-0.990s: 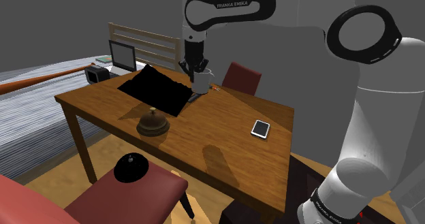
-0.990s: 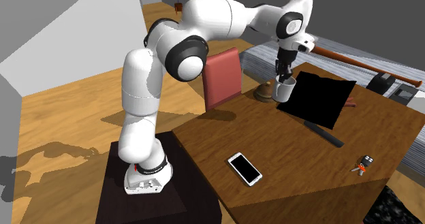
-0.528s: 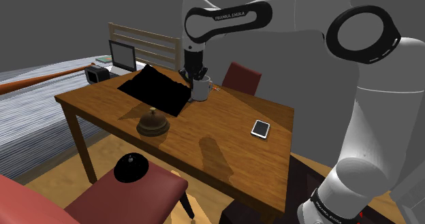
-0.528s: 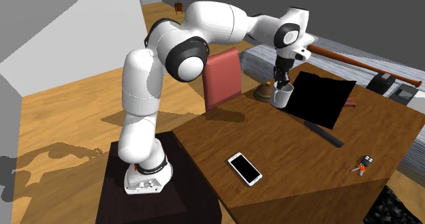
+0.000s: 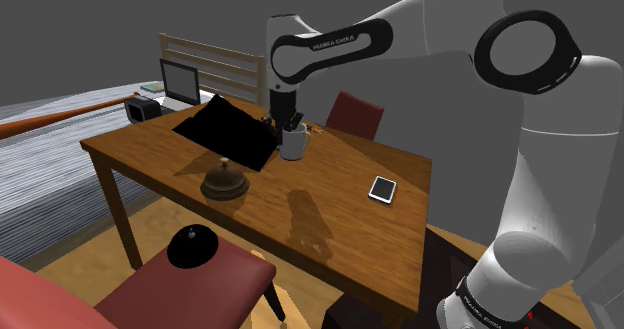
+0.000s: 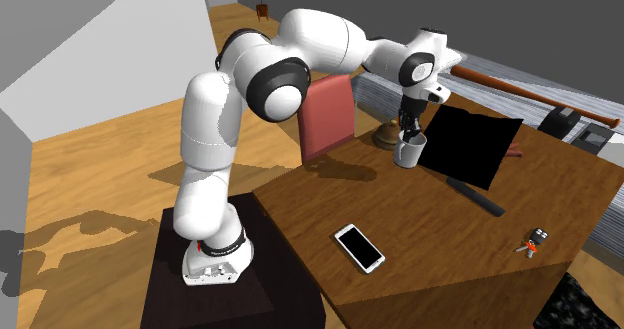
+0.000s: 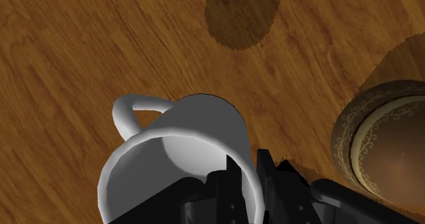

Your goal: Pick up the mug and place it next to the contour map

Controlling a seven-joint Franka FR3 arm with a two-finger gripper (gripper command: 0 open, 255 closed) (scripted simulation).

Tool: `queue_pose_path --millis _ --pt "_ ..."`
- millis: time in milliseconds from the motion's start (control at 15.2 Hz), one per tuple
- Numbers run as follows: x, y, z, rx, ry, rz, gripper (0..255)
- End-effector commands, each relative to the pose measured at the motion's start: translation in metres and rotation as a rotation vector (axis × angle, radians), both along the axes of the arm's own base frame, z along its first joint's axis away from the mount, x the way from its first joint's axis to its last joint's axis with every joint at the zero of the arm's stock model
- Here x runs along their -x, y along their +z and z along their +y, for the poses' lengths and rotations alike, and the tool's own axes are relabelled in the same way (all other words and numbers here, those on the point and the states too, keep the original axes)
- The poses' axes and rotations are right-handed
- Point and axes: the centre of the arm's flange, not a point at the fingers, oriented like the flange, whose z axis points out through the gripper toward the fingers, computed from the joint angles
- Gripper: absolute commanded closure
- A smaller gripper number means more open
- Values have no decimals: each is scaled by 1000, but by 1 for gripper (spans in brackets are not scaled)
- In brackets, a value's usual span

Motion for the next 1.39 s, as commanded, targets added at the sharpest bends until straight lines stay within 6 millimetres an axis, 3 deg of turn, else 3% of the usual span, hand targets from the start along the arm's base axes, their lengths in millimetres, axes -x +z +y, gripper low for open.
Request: queue_pose_path --millis 0,726,1254,1320 --pt "-1 -9 -1 0 0 -1 255" --pt "-1 -68 -1 0 0 -1 255" --pt "-1 -68 -1 0 0 -1 255" --pt "-1 -68 -1 0 0 -1 0"
